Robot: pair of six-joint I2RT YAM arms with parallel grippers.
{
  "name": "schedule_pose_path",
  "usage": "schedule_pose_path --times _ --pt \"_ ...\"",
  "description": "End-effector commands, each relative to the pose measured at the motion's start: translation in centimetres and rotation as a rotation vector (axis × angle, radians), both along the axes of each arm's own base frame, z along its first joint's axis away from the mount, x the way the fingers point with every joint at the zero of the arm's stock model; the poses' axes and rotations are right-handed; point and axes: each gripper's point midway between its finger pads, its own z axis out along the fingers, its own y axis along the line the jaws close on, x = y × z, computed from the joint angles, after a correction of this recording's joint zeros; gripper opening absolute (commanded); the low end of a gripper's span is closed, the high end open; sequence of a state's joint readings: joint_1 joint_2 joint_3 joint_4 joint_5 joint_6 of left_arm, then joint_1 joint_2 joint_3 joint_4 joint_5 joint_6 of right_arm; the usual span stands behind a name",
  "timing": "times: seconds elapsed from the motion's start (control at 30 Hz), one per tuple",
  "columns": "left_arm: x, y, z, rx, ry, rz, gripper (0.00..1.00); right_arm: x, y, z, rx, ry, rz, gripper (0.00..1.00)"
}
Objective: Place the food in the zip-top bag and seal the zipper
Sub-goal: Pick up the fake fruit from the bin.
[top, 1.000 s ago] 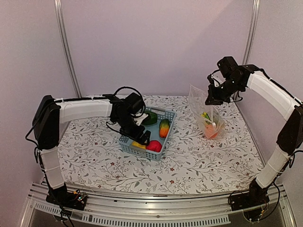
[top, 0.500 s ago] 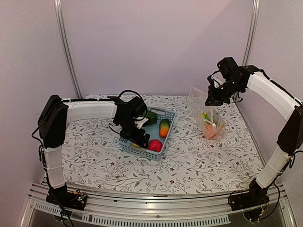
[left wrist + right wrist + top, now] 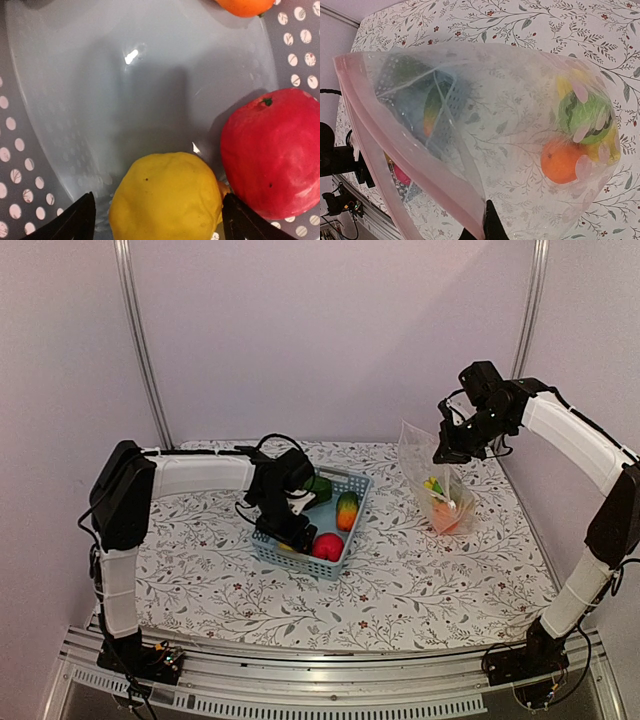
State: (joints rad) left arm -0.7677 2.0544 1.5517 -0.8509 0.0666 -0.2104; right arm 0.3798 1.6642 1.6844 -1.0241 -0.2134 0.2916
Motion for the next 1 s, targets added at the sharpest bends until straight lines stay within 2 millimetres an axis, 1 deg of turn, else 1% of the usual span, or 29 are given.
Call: schedule_pose_path --times 0.0,0.13,0.23,0.3,0.47,0.67,0.77,0.83,0.9,0.97 --pt "0.2 -0.2 -0.1 0.017 -0.004 -0.018 0.85 -0.3 0.1 0.5 0.006 -0.012 0.001 0.00" --pt "0.2 -0.1 -0.1 0.017 -0.003 -0.024 0.79 -0.2 0.1 0.4 0.007 -0.010 0.000 0.00" --pt "0.3 -0.1 0.1 0.011 -0.006 -0.027 0.73 -0.2 0.2 0.5 0.007 -0.010 0.000 0.00" --pt "0.5 0.1 0.4 0.015 -0.015 -0.020 0.72 -0.1 0.2 0.5 0.008 -0.011 0.000 0.00" --pt "1.3 0.3 1.7 0.016 -0.058 -0.008 0.68 0.1 0.3 0.6 0.011 -0.011 0.001 0.00" --pt "2.2 0.7 3.8 0.027 -0.115 0.012 0.66 0.1 0.3 0.9 0.010 -0.010 0.002 0.00" --pt "3.1 1.1 5.2 0.038 -0.161 0.037 0.66 0.1 0.3 0.9 0.007 -0.009 0.004 0.00" --pt "4.0 0.8 6.9 0.023 -0.201 0.064 0.65 0.0 0.3 0.9 0.007 -0.004 0.007 0.00" --pt "5.1 0.0 9.5 -0.023 -0.252 0.096 0.65 -0.1 0.5 1.0 0.004 0.001 0.012 0.00" --pt "6.2 -1.3 12.6 -0.102 -0.302 0.130 0.65 -0.2 0.7 1.2 -0.001 0.000 0.020 0.00"
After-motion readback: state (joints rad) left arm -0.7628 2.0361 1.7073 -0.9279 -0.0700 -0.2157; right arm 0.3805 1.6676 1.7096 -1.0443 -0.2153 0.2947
